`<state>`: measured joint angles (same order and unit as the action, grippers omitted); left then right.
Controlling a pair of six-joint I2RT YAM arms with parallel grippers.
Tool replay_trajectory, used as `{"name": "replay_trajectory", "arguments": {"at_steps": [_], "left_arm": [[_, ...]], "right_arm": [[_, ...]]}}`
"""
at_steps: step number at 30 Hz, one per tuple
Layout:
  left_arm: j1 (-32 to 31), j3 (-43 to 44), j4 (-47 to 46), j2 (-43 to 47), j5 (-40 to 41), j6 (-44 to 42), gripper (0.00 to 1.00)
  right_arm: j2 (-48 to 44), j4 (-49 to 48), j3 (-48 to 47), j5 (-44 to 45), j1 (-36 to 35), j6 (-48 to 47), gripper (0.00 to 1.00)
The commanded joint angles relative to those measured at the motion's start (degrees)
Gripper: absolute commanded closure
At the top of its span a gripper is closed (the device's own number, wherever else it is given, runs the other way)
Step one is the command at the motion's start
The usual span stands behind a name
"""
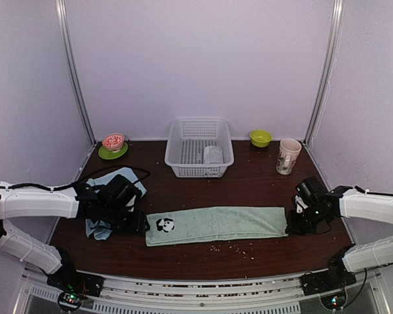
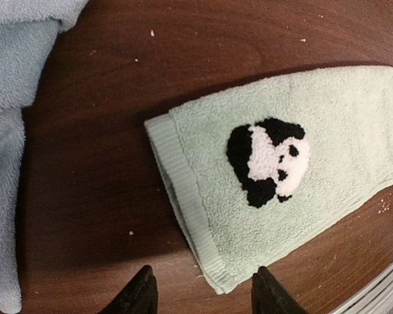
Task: Roll the towels
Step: Move the towel to the center of the board, then smooth out the towel at the center of the board.
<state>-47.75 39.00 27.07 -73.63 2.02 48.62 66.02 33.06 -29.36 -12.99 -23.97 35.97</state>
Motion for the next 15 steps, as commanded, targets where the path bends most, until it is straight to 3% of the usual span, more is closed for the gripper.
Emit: {"name": "replay_trajectory", "arguments": {"at_steps": [1,15], "left_arm": [[-0.2,-0.7,-1.6,-2.6,-3.7,1.1,0.51],[-1.2,-2.4,-4.7,-5.5,-6.3,2.4,0.63]], "right_arm": [[0.0,-0.9,0.6,1.9,0.3,0.0,1.00],[-0.5,-0.9,0.6,2.0,0.3,-0.3,1.00]]}}
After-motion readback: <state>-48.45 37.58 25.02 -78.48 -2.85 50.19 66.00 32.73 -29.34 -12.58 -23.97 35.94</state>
